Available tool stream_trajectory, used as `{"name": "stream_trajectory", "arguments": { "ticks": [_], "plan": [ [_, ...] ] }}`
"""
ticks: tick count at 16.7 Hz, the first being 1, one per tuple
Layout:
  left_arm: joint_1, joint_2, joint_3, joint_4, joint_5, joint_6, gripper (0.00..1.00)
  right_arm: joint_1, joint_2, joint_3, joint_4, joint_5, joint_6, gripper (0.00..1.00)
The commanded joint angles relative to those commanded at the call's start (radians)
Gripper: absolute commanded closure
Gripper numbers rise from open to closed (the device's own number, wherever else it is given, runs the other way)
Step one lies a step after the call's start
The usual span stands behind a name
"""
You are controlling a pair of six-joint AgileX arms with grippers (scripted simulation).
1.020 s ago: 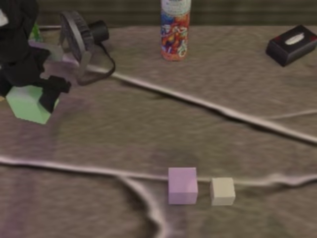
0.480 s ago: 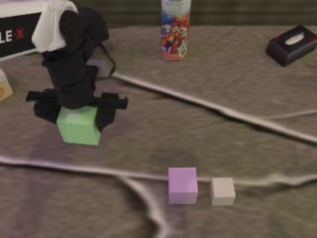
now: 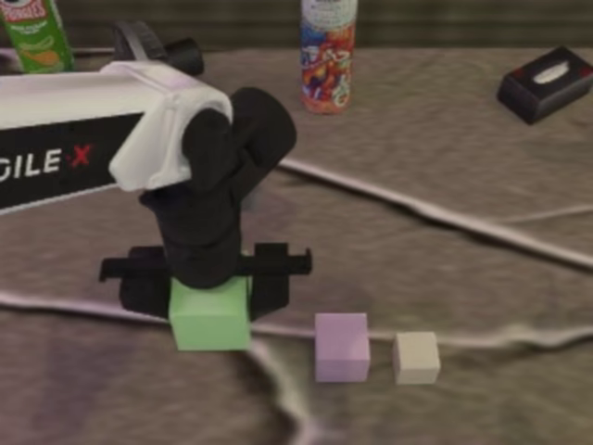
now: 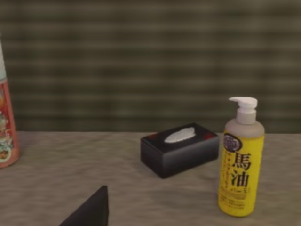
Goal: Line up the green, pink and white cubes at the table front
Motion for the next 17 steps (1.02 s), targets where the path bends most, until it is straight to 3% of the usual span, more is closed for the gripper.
{"name": "stream_trajectory", "arguments": {
  "ticks": [7,17],
  "plan": [
    [-0.003,0.004,-0.01,0.016,0.0,-0.005,1.0,0.0,0.0,0.0,0.0,0.0,0.0,0.0],
    [-0.005,0.116,-0.153,0.27,0.0,-0.004,1.0,0.0,0.0,0.0,0.0,0.0,0.0,0.0]
  ]
}}
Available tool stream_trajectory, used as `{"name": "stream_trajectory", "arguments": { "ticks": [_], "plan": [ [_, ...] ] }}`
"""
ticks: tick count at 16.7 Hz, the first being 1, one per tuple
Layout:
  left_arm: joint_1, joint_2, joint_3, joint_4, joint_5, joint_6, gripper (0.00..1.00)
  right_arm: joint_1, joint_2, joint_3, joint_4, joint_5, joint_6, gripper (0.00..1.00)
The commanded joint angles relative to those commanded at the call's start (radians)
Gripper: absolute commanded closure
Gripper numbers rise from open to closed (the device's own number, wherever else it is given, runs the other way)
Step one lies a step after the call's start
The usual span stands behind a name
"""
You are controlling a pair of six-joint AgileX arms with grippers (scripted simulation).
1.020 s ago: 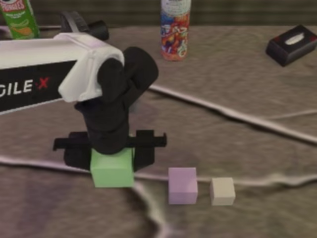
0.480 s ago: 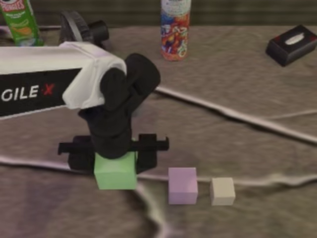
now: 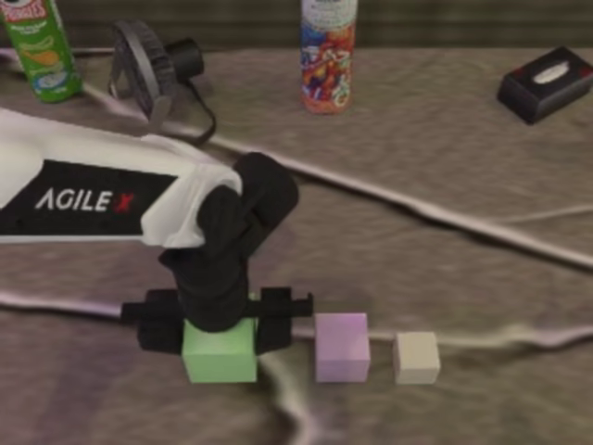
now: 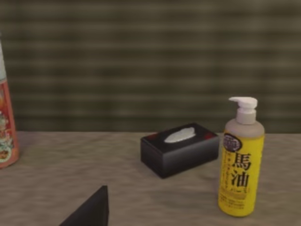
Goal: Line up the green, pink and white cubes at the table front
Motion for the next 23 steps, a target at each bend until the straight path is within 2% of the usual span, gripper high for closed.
{"name": "stream_trajectory", "arguments": {
  "ticks": [3,16,23],
  "plan": [
    [0.0,0.0,0.0,0.0,0.0,0.0,1.0,0.0,0.0,0.0,0.0,0.0,0.0,0.0],
    [0.0,0.0,0.0,0.0,0.0,0.0,0.02,0.0,0.0,0.0,0.0,0.0,0.0,0.0],
    [0.0,0.0,0.0,0.0,0.0,0.0,0.0,0.0,0.0,0.0,0.0,0.0,0.0,0.0]
  ]
}}
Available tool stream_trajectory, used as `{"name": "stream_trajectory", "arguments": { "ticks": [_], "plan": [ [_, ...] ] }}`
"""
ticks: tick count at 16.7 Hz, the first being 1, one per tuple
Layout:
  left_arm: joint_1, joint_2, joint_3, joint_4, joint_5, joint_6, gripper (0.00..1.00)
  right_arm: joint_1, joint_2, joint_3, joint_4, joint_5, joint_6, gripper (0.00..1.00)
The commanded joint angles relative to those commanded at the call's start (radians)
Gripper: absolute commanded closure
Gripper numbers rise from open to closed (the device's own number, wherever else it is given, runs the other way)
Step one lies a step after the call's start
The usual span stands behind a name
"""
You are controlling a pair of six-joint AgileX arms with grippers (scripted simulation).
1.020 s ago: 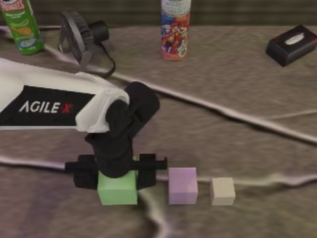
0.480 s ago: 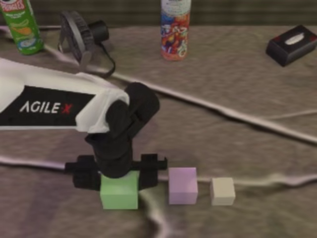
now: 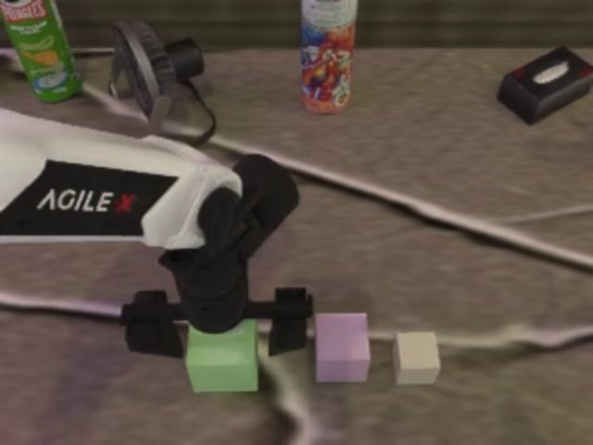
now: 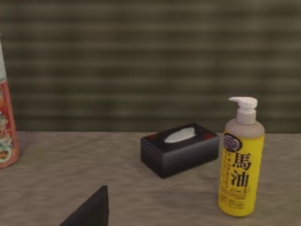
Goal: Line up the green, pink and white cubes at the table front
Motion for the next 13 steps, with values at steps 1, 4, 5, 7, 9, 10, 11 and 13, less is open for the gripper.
{"name": "stream_trajectory", "arguments": {
  "ticks": [1,4,5,7,9,10,11,13],
  "plan": [
    [0.0,0.0,0.0,0.0,0.0,0.0,0.0,0.0,0.0,0.0,0.0,0.0,0.0,0.0],
    [-0.001,-0.01,0.013,-0.016,0.001,0.001,0.0,0.0,0.0,0.0,0.0,0.0,0.0,0.0],
    [-0.002,-0.02,0.028,-0.038,0.001,0.002,0.0,0.0,0.0,0.0,0.0,0.0,0.0,0.0],
    [0.001,-0.05,0.065,-0.103,0.002,0.003,0.0,0.0,0.0,0.0,0.0,0.0,0.0,0.0],
    [0.009,-0.084,0.106,-0.184,0.0,-0.001,0.0,0.0,0.0,0.0,0.0,0.0,0.0,0.0],
    [0.013,-0.099,0.123,-0.22,-0.001,-0.003,0.0,0.0,0.0,0.0,0.0,0.0,0.0,0.0],
    [0.016,-0.111,0.136,-0.247,-0.001,-0.003,0.0,0.0,0.0,0.0,0.0,0.0,0.0,0.0],
    [0.019,-0.122,0.147,-0.268,-0.001,-0.003,0.0,0.0,0.0,0.0,0.0,0.0,0.0,0.0]
  ]
}}
